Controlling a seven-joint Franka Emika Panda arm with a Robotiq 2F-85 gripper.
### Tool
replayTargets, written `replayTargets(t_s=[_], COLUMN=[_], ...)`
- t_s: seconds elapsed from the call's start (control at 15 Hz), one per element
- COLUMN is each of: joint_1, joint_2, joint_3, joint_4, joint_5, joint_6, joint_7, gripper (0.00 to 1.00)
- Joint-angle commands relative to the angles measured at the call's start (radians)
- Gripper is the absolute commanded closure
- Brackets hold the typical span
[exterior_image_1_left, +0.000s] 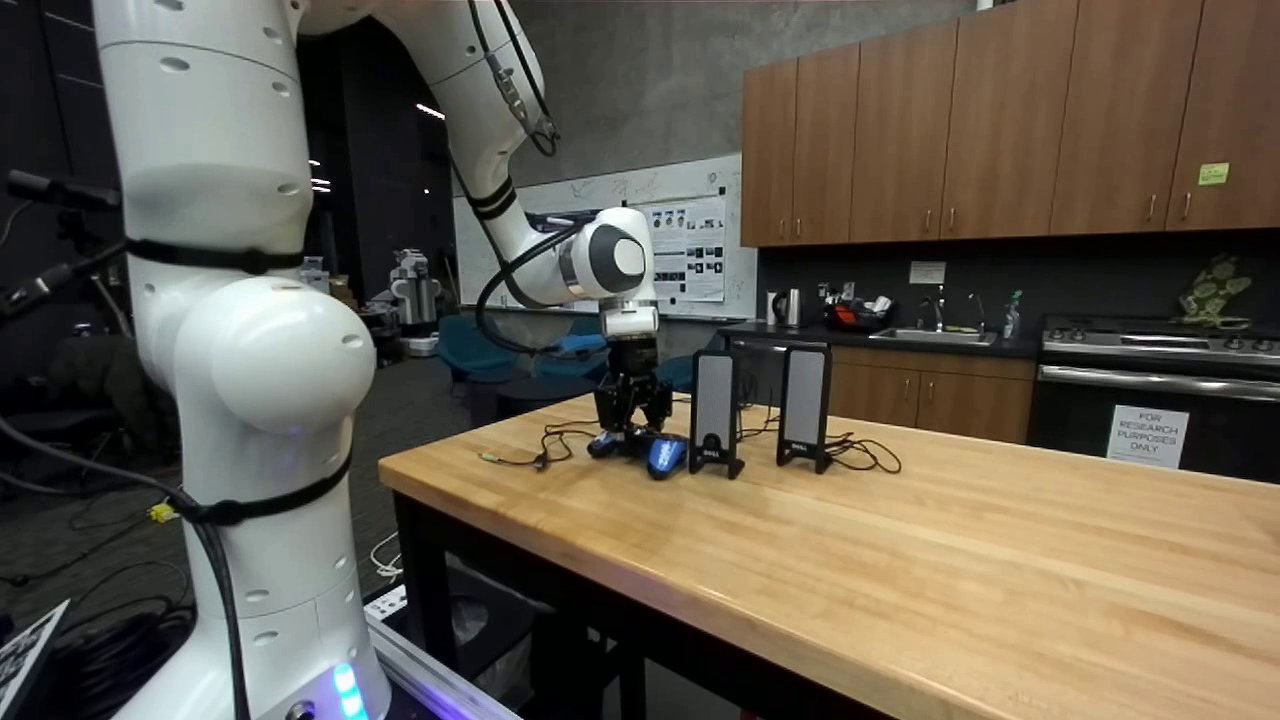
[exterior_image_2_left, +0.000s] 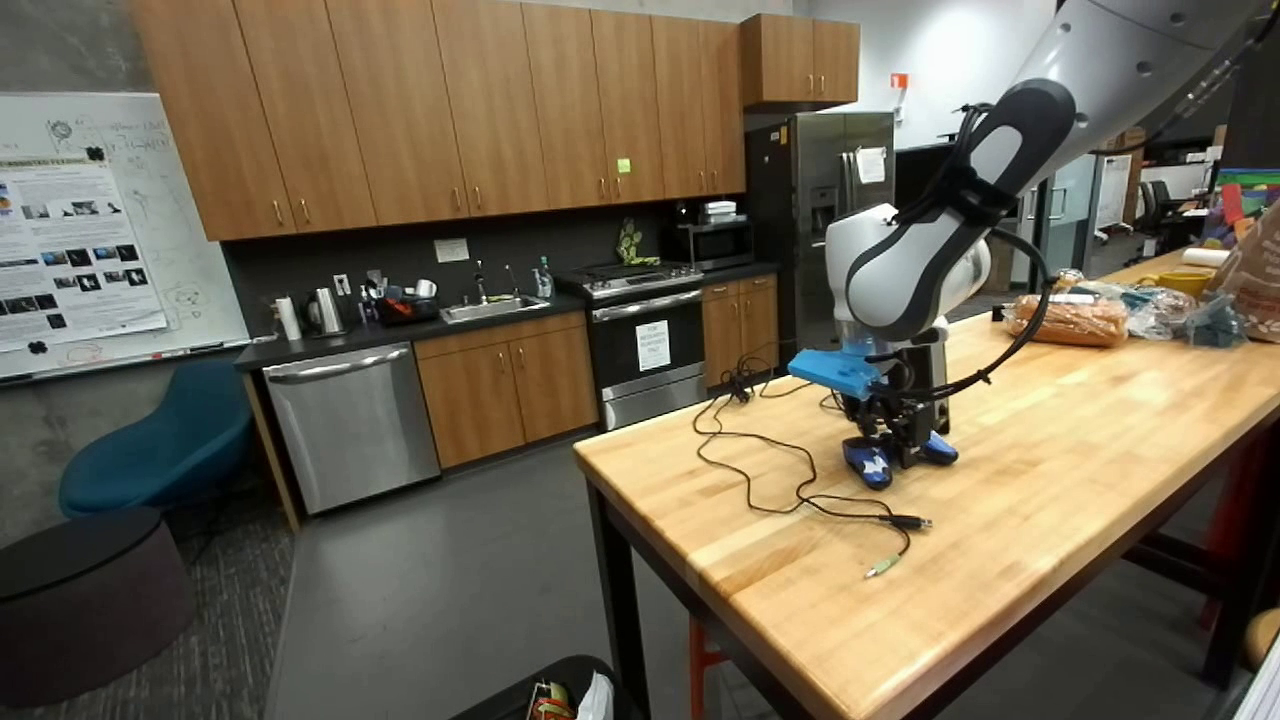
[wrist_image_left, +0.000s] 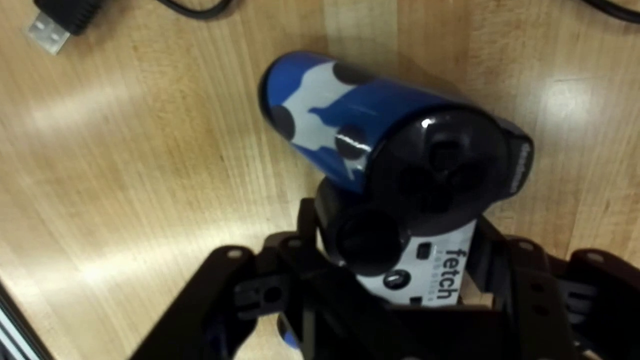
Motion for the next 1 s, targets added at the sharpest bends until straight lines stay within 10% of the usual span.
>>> replayTargets(t_s=[0.0, 0.93], joint_1=[0.024, 0.078], joint_2=[-0.032, -0.245], joint_3=[-0.017, 0.027], joint_4=[-0.016, -0.206], joint_5=[0.006, -0.012], joint_6=[0.009, 0.058], joint_7=[0.000, -0.362], gripper=[0.59, 0.59])
